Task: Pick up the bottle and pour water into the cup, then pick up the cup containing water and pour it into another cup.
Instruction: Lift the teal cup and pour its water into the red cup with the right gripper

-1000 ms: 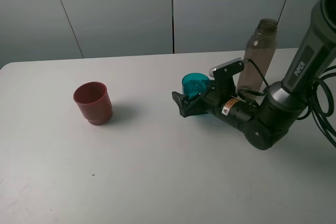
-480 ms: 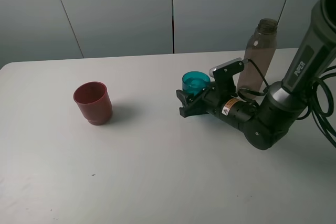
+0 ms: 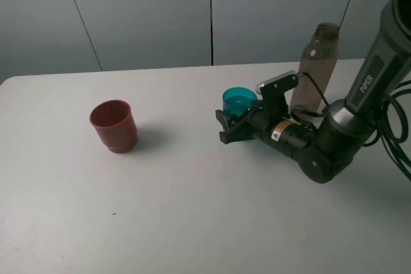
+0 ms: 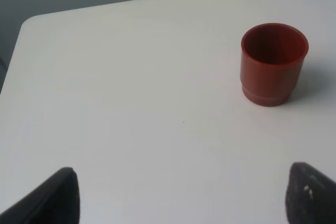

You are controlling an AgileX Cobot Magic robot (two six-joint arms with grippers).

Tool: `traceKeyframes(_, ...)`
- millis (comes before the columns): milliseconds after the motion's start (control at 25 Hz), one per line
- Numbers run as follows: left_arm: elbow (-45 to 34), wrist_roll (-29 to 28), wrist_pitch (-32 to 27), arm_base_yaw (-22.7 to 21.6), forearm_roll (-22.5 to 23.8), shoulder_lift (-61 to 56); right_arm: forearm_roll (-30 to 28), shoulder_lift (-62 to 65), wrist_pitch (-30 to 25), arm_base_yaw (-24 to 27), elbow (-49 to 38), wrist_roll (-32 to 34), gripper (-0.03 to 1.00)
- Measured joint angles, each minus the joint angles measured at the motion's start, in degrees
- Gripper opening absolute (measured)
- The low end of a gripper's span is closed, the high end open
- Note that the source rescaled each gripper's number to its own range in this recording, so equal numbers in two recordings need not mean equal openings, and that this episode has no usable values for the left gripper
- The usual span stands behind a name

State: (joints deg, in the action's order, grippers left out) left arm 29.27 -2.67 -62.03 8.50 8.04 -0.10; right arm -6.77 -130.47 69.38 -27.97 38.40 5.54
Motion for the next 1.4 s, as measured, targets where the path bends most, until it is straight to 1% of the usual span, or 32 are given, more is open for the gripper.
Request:
traceKeyframes(120,0.0,0.0,0.0,0.0,0.0,0.0,-1.1,0.8,-1.3,0.0,0.0,0.0,0.09)
traceKeyframes(240,0.0,0.0,0.0,0.0,0.0,0.0,-3.1,4.2,-5.0,0.0,0.0,-0.2,0.09)
traceKeyframes(360,0.0,0.0,0.0,0.0,0.0,0.0,-6.0,9.5,-9.9,0.0,-0.1,-0.6,0.09)
traceKeyframes(440,0.0,0.0,0.0,0.0,0.0,0.0,-8.6,13.3,-14.7,0.0,-0.1,-1.3,0.09)
traceKeyframes(560,0.0,0.0,0.0,0.0,0.0,0.0,-14.4,18.8,-22.6,0.0,0.2,-1.5,0.09)
traceKeyframes(640,0.0,0.0,0.0,0.0,0.0,0.0,-18.5,22.2,-29.7,-1.0,1.8,0.2,0.09)
traceKeyframes(720,0.0,0.0,0.0,0.0,0.0,0.0,-21.2,24.7,-36.2,-2.7,3.5,2.5,0.09)
traceKeyframes(840,0.0,0.0,0.0,0.0,0.0,0.0,-22.3,27.2,-41.5,-6.1,6.8,5.2,0.09)
traceKeyframes(960,0.0,0.0,0.0,0.0,0.0,0.0,-22.5,27.6,-45.6,-9.1,11.2,7.1,0.09)
traceKeyframes(1240,0.0,0.0,0.0,0.0,0.0,0.0,-22.6,27.4,-56.6,-15.5,20.2,7.7,0.09)
traceKeyframes(1400,0.0,0.0,0.0,0.0,0.0,0.0,-22.6,25.2,-62.1,-17.8,25.8,7.6,0.09)
